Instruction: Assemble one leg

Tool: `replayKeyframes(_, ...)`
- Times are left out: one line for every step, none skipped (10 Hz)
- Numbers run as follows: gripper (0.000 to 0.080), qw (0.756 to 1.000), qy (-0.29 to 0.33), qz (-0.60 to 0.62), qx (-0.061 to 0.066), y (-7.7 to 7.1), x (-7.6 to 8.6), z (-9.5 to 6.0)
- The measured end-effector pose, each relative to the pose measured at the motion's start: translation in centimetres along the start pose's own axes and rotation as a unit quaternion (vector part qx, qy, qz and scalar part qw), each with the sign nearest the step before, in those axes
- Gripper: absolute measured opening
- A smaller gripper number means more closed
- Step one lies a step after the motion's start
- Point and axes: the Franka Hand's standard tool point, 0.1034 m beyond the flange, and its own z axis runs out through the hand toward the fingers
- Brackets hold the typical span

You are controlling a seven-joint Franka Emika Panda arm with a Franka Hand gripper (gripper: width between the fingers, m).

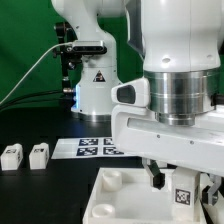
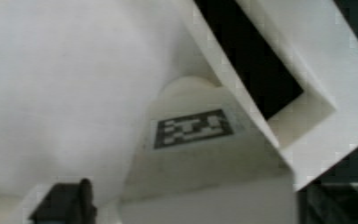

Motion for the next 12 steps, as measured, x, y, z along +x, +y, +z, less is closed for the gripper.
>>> replayKeyframes(0.0621, 1.0, 0.0, 0.001, 0.002, -0.1, 0.0, -0.1)
replayKeyframes(0.0644, 1.0, 0.001, -0.001, 0.004, -0.4, -0.1, -0.6)
replayKeyframes(0.0648, 1.0, 0.002, -0.002, 0.008, -0.7, -0.1, -1.2)
replayKeyframes(0.0648, 1.0, 0.003, -0.003, 0.01, -0.8, -0.1, -1.4)
replayKeyframes(0.0649, 1.0, 0.003, -0.002, 0.009, -0.7, -0.1, -1.2)
replayKeyframes(0.0649, 1.0, 0.003, -0.002, 0.009, -0.7, -0.1, -1.2)
replayKeyframes(0.0649, 1.0, 0.003, -0.002, 0.009, -0.7, -0.1, -1.2)
replayKeyframes(0.0649, 1.0, 0.003, -0.002, 0.009, -0.7, -0.1, -1.2)
replayKeyframes(0.0649, 1.0, 0.003, -0.002, 0.009, -0.7, -0.1, -1.2)
replayKeyframes(0.0649, 1.0, 0.003, -0.002, 0.009, -0.7, -0.1, -1.2)
replayKeyframes(0.0649, 1.0, 0.003, -0.002, 0.009, -0.7, -0.1, -1.2)
replayKeyframes(0.0649, 1.0, 0.003, -0.002, 0.009, -0.7, -0.1, -1.2)
